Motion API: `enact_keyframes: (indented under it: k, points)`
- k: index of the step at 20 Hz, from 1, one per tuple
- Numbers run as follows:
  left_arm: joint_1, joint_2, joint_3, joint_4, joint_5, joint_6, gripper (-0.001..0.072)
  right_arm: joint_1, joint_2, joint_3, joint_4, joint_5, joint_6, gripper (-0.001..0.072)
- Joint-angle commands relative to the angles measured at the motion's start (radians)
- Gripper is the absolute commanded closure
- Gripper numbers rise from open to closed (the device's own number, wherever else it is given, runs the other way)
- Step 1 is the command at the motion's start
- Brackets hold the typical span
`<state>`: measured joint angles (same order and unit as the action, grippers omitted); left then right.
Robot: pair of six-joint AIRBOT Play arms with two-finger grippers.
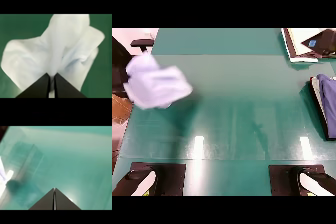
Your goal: Fold the shirts.
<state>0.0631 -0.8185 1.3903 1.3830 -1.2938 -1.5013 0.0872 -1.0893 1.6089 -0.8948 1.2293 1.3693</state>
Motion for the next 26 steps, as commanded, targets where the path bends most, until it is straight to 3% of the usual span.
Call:
enact_keyframes:
  k: [1, 5, 11, 12, 13, 14, 17, 21, 26]
  points:
    - [-0.176, -0.014, 0.179, -0.063, 0.060, 0.029, 0.0683, 0.000, 0.000, 0.103, 0.002, -0.014, 0.000, 0.0694]
    - [-0.419, -0.125, 0.238, -0.058, 0.064, 0.035, 0.0684, 0.000, 0.000, 0.181, 0.002, -0.055, 0.000, 0.0694]
    - [-0.794, -0.483, 0.241, -0.060, 0.104, 0.077, 0.0680, 0.000, 0.000, 0.224, 0.002, -0.054, 0.000, 0.0694]
    - [-0.830, -0.541, 0.241, -0.066, 0.138, 0.085, 0.0608, 0.000, 0.000, 0.224, 0.002, -0.048, 0.000, 0.0694]
    - [-0.846, -0.581, 0.241, -0.087, 0.175, 0.088, 0.0314, 0.000, 0.000, 0.224, 0.002, -0.042, 0.000, 0.0694]
    - [-0.848, -0.607, 0.242, -0.113, 0.207, 0.087, 0.0114, 0.000, 0.000, 0.224, 0.002, -0.040, 0.000, 0.0694]
    - [-0.756, -0.599, 0.242, -0.104, 0.208, 0.077, 0.0119, 0.000, -0.001, 0.223, 0.002, -0.041, 0.000, 0.0694]
    - [-0.486, -0.592, 0.200, -0.114, 0.104, 0.033, 0.0119, 0.000, 0.000, 0.223, 0.002, -0.036, 0.000, 0.0694]
    - [-0.295, -0.599, -0.092, -0.318, 0.177, 0.069, 0.0118, 0.000, -0.001, 0.223, 0.002, -0.030, 0.000, 0.0694]
